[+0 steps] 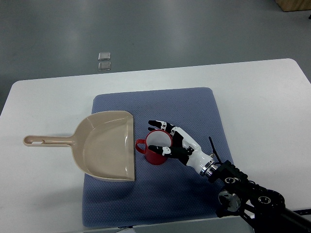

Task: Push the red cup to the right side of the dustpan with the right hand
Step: 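Push the mug further until it touches the dustpan's edge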

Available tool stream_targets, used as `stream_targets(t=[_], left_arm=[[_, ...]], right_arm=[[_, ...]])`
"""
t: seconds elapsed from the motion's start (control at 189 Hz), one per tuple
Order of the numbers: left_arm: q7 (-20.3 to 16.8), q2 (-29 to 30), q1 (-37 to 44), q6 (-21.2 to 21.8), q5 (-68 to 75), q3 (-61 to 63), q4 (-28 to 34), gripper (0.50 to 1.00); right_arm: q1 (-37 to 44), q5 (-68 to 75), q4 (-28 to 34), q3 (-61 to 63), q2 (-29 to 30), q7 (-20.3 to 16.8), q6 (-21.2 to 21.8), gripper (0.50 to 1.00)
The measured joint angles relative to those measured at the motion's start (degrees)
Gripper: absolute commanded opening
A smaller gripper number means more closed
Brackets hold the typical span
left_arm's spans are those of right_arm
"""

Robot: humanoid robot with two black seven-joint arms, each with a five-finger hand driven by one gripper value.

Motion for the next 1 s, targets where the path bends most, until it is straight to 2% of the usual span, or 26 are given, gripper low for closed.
stream_targets(t=[0.674,1.002], left_arm=[[0.0,0.0,0.0,0.0,0.0,0.0,0.0,1.0],[0.0,0.0,0.0,0.0,0.0,0.0,0.0,1.0]], right_arm=[[0.8,0.0,0.7,-3.2,0.0,-0.1,0.4,0.928],[1.3,0.1,1.1,-4.3,0.0,-1.0,1.9,0.928]])
